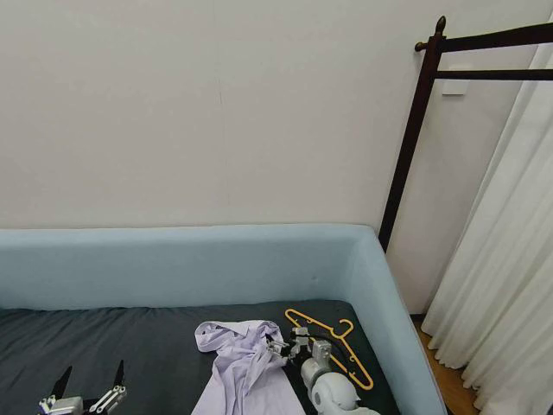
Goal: Pick up the clothes from the sofa and hang them on the clothes hanger.
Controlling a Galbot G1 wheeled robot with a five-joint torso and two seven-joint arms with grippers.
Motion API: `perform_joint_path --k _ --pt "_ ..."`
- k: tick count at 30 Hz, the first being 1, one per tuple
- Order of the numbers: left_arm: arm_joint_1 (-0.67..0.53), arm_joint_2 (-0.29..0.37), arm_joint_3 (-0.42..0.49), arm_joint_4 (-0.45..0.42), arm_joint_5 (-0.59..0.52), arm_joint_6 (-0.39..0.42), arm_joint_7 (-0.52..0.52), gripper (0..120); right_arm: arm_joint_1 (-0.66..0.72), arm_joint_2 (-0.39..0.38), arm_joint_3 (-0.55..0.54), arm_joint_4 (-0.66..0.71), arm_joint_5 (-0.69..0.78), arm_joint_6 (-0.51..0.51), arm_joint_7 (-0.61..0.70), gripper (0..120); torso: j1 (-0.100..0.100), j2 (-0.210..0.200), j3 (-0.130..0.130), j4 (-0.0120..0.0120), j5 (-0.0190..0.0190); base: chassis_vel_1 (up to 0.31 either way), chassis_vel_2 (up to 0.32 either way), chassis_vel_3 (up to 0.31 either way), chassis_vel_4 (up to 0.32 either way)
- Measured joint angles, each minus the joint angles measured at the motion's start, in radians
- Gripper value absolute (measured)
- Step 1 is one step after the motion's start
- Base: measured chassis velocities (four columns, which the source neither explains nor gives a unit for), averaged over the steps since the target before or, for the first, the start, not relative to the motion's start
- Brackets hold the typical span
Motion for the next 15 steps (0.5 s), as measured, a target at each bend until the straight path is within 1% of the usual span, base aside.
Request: perform_joint_path --k 5,6,7,8,9,11,12,15 --pt "0.001 0.004 -0.012 0.005 0.0 -0.013 -0.001 100 -0.02 0.021 -0.003 -0.035 -0.078 0.023 0.0 100 0.0 0.0 0.0 -0.0003 0.0001 0.0 0.0 0.0 0.0" --pt "0.001 0.004 -0.013 0.008 0.0 -0.016 -0.002 100 -0.025 0.023 -0.003 -0.036 -0.09 0.025 -0.003 96 0.0 0.0 0.0 -0.0003 0.0001 0.0 0.0 0.0 0.0" --pt "0.001 0.004 -0.013 0.008 0.0 -0.016 -0.002 100 -0.025 0.023 -0.003 -0.036 -0.09 0.025 -0.003 96 0.0 0.0 0.0 -0.0003 0.0001 0.0 0.0 0.0 0.0" --pt "0.0 0.004 -0.013 0.009 0.0 -0.018 -0.002 100 -0.027 0.024 -0.003 -0.036 -0.095 0.025 -0.004 93 0.0 0.0 0.0 -0.0003 0.0002 0.0 0.0 0.0 0.0" --pt "-0.001 0.003 -0.011 0.013 0.002 -0.022 -0.003 100 -0.032 0.028 -0.001 -0.036 -0.104 0.026 -0.01 87 0.0 0.0 0.0 -0.0002 0.0003 0.0 0.0 0.0 0.0" --pt "-0.004 0.003 -0.008 0.019 0.004 -0.026 -0.005 100 -0.038 0.035 0.001 -0.037 -0.117 0.031 -0.015 79 0.0 0.0 0.0 -0.0003 0.0003 0.0 0.0 0.0 0.0" --pt "-0.004 0.003 -0.008 0.019 0.004 -0.026 -0.005 100 -0.038 0.035 0.001 -0.037 -0.117 0.031 -0.015 79 0.0 0.0 0.0 -0.0003 0.0003 0.0 0.0 0.0 0.0" --pt "-0.011 0.008 -0.005 0.028 0.004 -0.031 -0.007 100 -0.044 0.043 0.003 -0.043 -0.146 0.05 -0.022 66 0.0 0.0 0.0 -0.0002 0.0003 0.0 0.0 0.0 0.0"
